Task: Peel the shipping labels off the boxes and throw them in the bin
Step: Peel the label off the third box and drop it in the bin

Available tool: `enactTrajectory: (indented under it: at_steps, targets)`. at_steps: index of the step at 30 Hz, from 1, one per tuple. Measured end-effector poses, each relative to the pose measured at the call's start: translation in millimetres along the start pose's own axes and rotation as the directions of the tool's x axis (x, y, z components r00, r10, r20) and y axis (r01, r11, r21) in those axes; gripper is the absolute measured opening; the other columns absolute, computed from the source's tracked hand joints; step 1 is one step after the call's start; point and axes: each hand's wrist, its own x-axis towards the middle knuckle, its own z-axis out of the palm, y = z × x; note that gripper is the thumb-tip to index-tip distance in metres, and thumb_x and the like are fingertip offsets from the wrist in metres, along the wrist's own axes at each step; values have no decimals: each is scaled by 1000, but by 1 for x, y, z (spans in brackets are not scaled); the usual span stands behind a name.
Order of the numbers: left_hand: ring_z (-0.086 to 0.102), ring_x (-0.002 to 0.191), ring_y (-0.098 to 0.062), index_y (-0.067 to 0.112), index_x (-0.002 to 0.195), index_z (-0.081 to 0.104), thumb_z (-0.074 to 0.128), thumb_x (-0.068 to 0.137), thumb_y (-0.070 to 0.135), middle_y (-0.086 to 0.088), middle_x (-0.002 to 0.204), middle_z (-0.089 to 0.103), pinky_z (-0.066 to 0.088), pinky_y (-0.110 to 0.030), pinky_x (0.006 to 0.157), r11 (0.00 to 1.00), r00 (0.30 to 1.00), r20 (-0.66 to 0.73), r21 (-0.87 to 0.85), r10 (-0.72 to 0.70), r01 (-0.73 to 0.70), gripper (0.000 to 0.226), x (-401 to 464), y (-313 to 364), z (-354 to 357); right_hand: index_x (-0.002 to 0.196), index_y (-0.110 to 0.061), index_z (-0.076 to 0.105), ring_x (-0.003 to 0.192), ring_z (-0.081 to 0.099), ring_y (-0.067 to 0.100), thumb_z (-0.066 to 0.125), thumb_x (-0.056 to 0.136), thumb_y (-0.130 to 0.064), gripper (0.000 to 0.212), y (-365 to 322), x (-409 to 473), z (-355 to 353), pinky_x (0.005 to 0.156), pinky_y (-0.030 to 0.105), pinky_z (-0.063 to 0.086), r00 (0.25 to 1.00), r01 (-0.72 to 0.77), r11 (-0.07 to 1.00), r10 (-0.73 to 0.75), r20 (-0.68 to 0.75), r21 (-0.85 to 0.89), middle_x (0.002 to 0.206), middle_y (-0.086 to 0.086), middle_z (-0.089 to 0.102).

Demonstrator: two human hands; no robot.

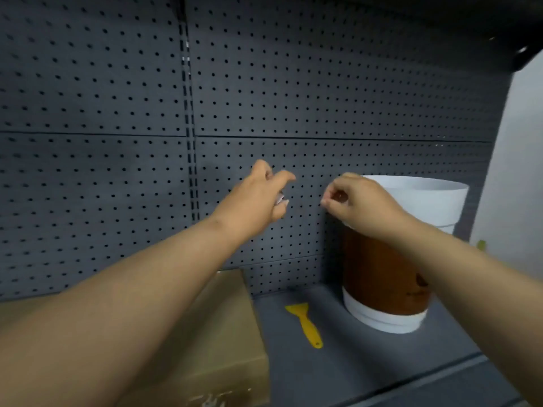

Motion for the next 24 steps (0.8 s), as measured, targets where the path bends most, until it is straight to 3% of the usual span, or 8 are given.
enactTrajectory:
  at_steps: [3, 7, 14, 17, 21, 24]
  targets:
    - [48, 90, -19, 26, 135, 38, 54, 91, 29, -1, 103, 41, 45, -32, 77, 998, 997, -74, -42, 39, -42, 47, 49, 31, 7, 79, -25, 56, 70, 46, 5, 58, 90, -26, 11, 36, 11, -42, 60, 20, 32, 996, -38, 999, 36, -85, -14, 76, -16, 45]
    - [50, 104, -26, 27, 134, 38, 60, 86, 38, -3, 102, 53, 38, -34, 84, 998, 988, -143, -14, 54, -56, 55, 110, 74, 24, 78, -24, 57, 65, 44, -1, 57, 90, -26, 12, 94, 25, -88, 55, 14, 31, 984, -80, 996, 74, -161, -30, 76, -14, 46]
    - [50, 106, -23, 25, 128, 43, 60, 86, 37, 0, 95, 59, 31, -34, 93, 998, 981, -194, 55, 21, -10, 47, 175, 122, 66, 75, -26, 57, 63, 48, 0, 57, 90, -26, 15, 173, 44, -119, 50, 19, 33, 983, -110, 994, 111, -146, 14, 71, -14, 54]
    - [53, 97, -23, 20, 120, 45, 63, 83, 40, -1, 99, 63, 32, -33, 87, 996, 984, -179, 89, 3, 13, 46, 189, 132, 84, 70, -28, 55, 61, 48, 0, 57, 90, -26, 20, 197, 48, -118, 49, 19, 33, 986, -114, 993, 116, -119, 22, 69, -14, 54]
    - [53, 79, -23, 17, 110, 44, 69, 78, 40, 0, 91, 59, 36, -31, 61, 993, 993, -60, 47, -102, 105, 46, 200, 141, 102, 75, -24, 58, 62, 48, 0, 57, 89, -26, 15, 220, 52, -110, 50, 19, 33, 989, -120, 992, 123, -87, 43, 69, -15, 54]
    - [52, 79, -20, 18, 94, 52, 70, 77, 40, 2, 89, 58, 37, -30, 60, 989, 991, 19, 78, -130, 128, 33, 207, 143, 108, 73, -25, 57, 63, 49, 1, 57, 89, -26, 16, 231, 52, -104, 51, 19, 34, 991, -115, 992, 119, -60, 59, 70, -15, 55]
